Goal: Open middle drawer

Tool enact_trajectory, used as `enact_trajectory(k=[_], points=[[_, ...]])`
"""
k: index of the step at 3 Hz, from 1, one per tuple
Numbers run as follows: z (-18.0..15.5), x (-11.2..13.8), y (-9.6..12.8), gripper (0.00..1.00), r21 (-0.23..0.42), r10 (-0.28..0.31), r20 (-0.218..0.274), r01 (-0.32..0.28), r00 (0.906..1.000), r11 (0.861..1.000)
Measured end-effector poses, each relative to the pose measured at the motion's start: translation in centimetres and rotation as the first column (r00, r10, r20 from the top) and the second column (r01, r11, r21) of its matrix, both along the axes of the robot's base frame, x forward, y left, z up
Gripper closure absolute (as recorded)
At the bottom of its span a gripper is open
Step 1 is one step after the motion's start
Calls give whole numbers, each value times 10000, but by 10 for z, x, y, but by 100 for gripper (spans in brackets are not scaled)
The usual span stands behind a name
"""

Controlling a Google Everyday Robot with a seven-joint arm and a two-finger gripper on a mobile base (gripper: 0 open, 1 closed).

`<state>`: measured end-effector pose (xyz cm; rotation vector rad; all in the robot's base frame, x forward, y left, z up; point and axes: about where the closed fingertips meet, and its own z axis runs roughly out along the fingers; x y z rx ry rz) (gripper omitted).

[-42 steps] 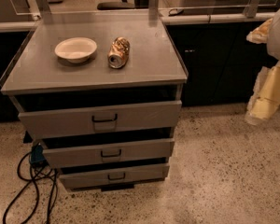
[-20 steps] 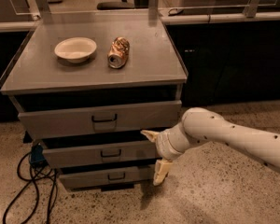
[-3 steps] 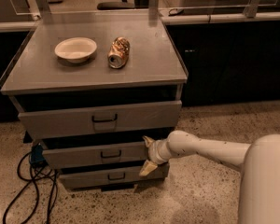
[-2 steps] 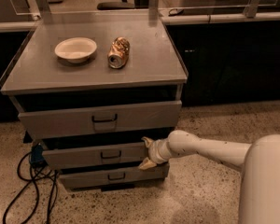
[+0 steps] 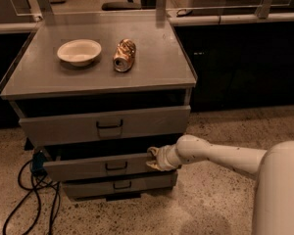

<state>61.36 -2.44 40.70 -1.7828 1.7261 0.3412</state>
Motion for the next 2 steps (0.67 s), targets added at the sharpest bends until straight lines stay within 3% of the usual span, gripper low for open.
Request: enact_trajectory(k=[1,2], points=[[9,0,0,100,0,1,0,-1,10000,10000],[16,0,-2,100,-1,1,2,-1,10000,10000]])
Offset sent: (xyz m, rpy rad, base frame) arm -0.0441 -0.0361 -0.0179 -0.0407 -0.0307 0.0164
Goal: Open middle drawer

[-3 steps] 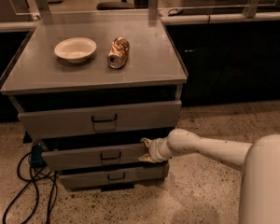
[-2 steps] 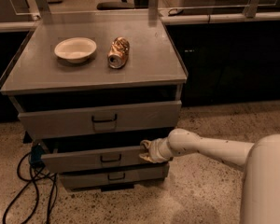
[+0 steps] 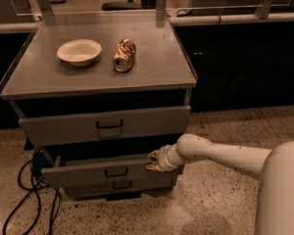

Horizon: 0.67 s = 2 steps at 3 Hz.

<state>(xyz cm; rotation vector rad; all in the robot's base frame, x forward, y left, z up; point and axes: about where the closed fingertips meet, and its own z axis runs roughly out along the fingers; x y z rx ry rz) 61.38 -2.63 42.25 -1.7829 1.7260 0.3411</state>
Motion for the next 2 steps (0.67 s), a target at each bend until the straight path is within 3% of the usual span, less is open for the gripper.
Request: enact_trajectory(k=[1,2], points=[[-4,-27,-6,100,-37,-38,318,39,9995,10000],[7,-47,-20,100,-252,-291,1035,319,9942,9992]])
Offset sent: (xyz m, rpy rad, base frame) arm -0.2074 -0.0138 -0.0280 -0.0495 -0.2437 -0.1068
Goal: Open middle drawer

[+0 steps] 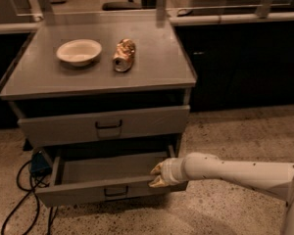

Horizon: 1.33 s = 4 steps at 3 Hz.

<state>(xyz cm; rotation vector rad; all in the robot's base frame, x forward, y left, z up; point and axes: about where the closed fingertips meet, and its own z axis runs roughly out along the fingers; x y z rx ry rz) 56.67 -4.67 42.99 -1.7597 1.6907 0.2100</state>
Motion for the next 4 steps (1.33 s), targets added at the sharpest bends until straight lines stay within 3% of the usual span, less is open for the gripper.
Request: enact_trajectory(k=[4], points=[[-10,-36,3,100,-14,-285,221,286,9993,9996]])
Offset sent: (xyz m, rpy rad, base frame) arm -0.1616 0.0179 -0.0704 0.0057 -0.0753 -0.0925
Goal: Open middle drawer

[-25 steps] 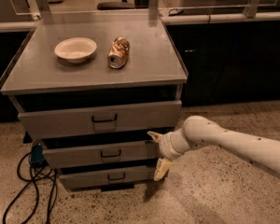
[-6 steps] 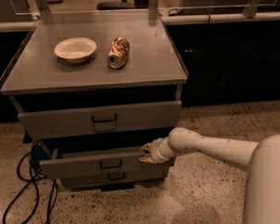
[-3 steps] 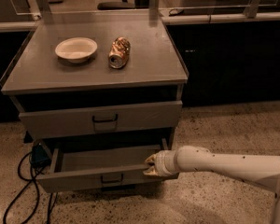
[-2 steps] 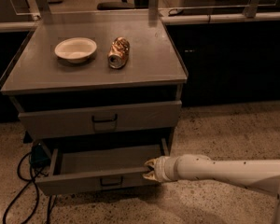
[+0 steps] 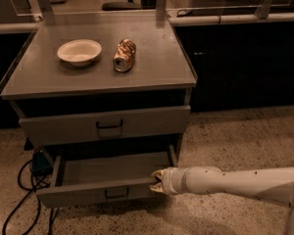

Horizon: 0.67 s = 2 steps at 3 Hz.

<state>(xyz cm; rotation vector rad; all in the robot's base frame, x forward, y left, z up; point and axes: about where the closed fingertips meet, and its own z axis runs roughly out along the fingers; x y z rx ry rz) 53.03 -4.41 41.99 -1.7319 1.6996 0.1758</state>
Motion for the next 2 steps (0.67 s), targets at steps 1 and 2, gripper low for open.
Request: enact_trajectory(k=[1,2], points=[[3,0,0,100,0,0,0,0,10000,10000],[2,-4,0,100,1,-59,47,59,10000,10000]])
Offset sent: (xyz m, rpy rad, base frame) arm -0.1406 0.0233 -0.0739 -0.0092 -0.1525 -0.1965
